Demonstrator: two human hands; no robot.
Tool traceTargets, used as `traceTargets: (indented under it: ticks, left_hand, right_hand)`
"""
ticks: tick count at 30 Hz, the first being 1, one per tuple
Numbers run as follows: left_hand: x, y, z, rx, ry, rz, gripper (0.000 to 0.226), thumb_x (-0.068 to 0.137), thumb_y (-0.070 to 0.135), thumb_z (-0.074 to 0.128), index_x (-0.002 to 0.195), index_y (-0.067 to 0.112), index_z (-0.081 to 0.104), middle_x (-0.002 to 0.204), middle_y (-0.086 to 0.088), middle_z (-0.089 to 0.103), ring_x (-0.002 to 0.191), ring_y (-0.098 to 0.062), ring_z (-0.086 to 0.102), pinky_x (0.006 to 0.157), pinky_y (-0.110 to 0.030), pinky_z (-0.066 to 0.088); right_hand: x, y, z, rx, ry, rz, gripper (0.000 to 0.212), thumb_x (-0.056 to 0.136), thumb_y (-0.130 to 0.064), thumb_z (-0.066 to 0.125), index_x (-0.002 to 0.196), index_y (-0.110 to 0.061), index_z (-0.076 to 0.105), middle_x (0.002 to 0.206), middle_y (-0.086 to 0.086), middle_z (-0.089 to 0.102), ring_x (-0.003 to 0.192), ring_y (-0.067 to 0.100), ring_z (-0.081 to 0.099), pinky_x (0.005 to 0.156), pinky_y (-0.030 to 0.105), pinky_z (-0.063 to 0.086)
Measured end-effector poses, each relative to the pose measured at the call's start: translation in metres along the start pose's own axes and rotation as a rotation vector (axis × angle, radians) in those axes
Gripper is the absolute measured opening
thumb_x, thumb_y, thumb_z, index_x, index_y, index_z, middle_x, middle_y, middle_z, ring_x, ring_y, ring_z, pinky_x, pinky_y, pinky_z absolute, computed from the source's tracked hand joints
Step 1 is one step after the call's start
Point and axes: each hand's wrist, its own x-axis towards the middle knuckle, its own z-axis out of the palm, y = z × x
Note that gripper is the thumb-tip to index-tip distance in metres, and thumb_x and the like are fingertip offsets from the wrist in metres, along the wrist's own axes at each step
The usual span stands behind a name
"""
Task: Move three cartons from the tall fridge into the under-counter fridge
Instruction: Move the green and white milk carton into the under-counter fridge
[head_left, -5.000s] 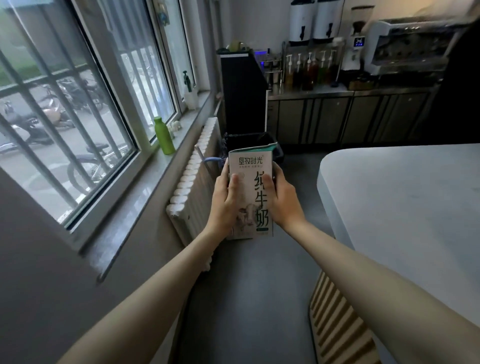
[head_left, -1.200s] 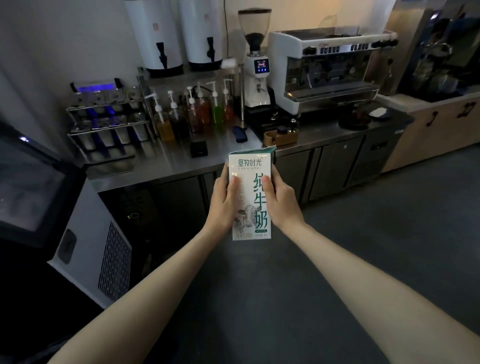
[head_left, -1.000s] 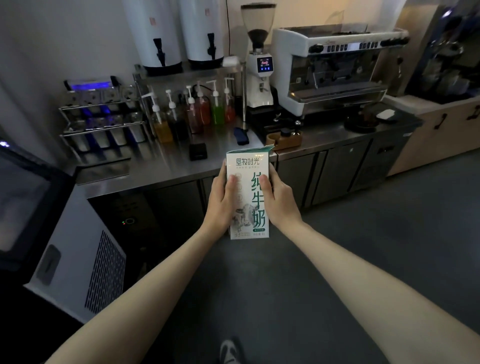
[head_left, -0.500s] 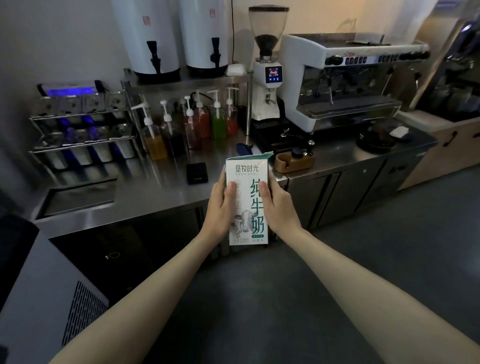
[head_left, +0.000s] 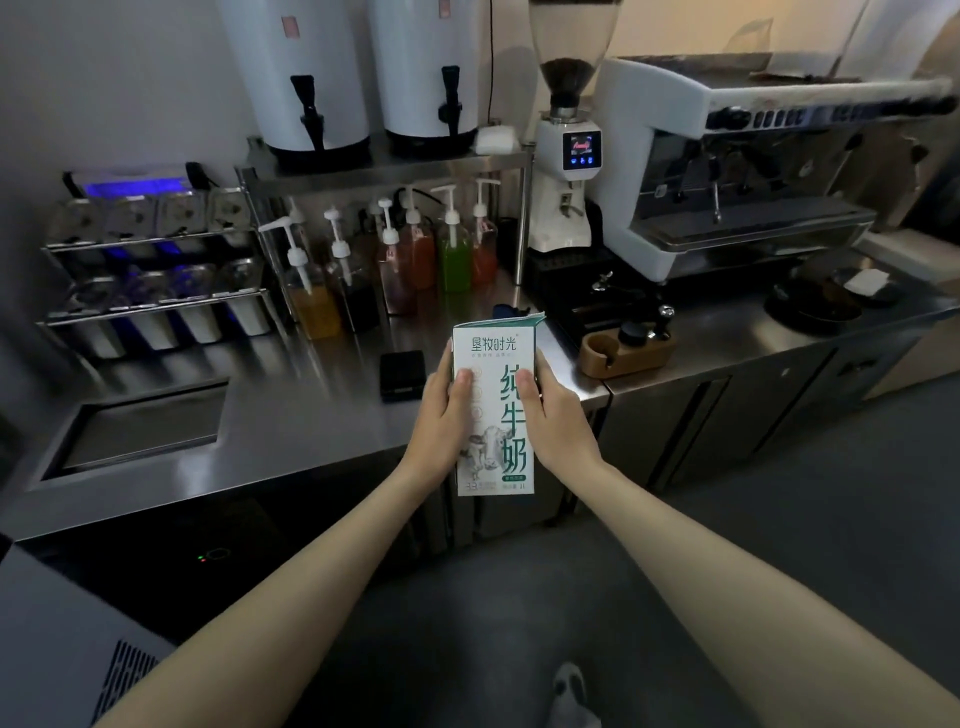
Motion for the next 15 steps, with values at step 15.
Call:
traceTargets:
  ticks: [15]
  left_hand:
    - [0.162, -0.059, 0.032, -0.004, 0.099, -0.248, 0.066, 0.104, 0.04, 0.056, 0.161, 0.037, 0.025, 0.132, 0.001, 0.068, 0.108, -0.013, 0.074, 0.083, -0.03, 0.063]
  right_hand:
    - [0.175, 0.1, -0.007, -0.006, -0.267, 0.097, 0.058, 0.1, -0.068, 0.026, 0.155, -0.047, 0.023, 0.103, -0.007, 0.075, 0.086, 0.015, 0.073, 0.076, 0.047, 0.062]
